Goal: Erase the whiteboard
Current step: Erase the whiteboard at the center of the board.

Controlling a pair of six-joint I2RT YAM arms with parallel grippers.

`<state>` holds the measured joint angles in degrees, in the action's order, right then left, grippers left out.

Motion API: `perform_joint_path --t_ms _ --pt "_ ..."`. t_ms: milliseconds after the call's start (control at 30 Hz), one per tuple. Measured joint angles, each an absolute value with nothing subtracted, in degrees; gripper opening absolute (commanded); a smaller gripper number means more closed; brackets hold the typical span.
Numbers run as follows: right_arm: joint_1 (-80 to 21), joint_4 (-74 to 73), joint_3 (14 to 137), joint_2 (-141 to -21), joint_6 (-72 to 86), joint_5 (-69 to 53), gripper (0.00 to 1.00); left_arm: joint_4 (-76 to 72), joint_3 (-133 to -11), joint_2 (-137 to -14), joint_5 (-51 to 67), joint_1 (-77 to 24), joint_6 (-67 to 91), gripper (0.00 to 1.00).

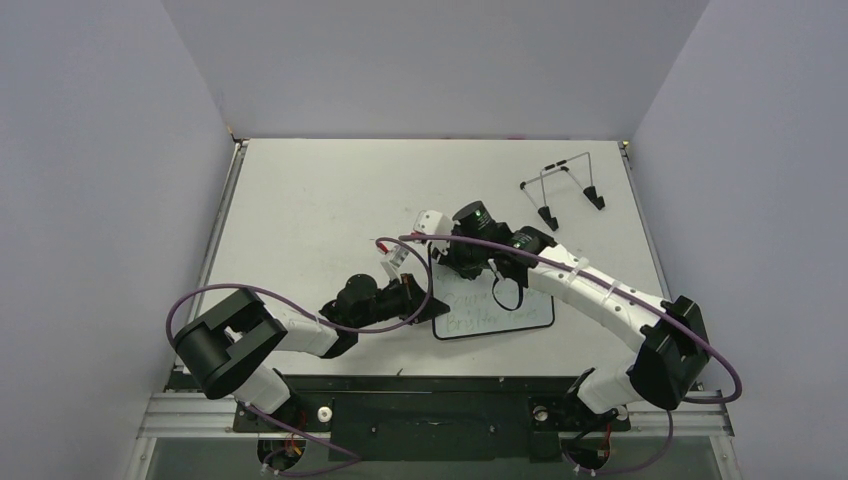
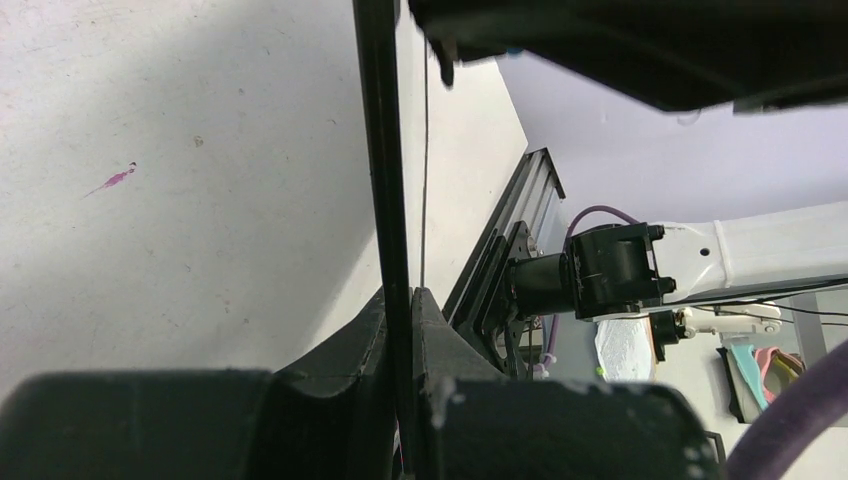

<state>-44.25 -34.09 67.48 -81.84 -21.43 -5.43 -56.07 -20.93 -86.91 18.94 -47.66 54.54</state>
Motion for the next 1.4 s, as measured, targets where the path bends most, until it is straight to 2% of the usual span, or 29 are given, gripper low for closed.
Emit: perform_joint_path --t_ms 233,567,900,1167,1400 --pt "-46.98 -36.53 67.44 -81.65 -26.74 -8.75 0.0 -56.47 -20.6 -86.91 19.49 -47.66 54.76 0.0" --pt "-42.57 -35.24 69.82 -81.54 -25.21 -1.83 0.0 -57.19 -20.38 -86.7 20.86 -47.81 54.78 0.0" --pt "-48.62 -38.65 72.14 -83.48 -27.0 -6.76 0.0 -56.9 -20.38 -86.7 21.56 -47.92 54.81 0.0" --pt "-46.04 -38.33 75.88 -86.17 -23.42 -1.04 0.0 -55.46 -20.62 -86.65 21.28 -47.99 54.04 0.0" --pt "-47.35 -38.94 72.75 -84.49 -26.57 -6.48 0.0 -54.59 -20.62 -86.11 21.23 -48.07 53.82 0.0"
